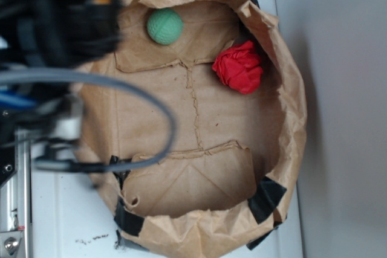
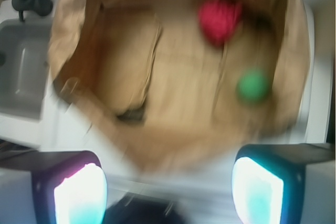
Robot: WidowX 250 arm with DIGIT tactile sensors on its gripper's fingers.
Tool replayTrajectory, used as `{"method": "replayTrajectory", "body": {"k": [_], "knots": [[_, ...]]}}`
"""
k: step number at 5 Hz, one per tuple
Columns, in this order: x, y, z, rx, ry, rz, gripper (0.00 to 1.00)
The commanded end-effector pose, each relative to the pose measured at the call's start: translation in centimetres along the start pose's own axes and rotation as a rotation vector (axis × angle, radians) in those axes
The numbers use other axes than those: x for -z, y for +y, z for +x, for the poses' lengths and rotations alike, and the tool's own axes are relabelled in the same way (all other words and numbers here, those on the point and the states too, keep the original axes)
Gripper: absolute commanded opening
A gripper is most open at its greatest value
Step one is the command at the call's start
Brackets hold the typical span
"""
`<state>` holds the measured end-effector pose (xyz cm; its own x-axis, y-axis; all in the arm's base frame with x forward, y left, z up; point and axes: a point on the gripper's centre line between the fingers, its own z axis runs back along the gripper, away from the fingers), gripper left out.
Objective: Grab the green ball.
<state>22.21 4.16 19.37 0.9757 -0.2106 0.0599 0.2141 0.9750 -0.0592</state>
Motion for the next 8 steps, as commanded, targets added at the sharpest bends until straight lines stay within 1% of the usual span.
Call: {"method": "replayTrajectory", "body": {"k": [1, 3, 4, 5, 6, 7, 8], "knots": [[1.8, 5.7, 4.2, 0.118, 0.002, 0.111, 1.00], [1.8, 5.7, 4.2, 0.118, 0.002, 0.111, 1.00], [3.6, 3.0, 2.0, 0.249, 0.031, 0.162, 1.00], [5.6, 1.4, 1.3, 0.419, 0.099, 0.149, 1.00], [7.5, 0.8, 1.0, 0.463, 0.153, 0.158, 1.00], [8.5, 0.8, 1.1, 0.498, 0.194, 0.138, 1.00], [9.7, 2.5, 0.9, 0.565, 0.222, 0.092, 1.00]]}}
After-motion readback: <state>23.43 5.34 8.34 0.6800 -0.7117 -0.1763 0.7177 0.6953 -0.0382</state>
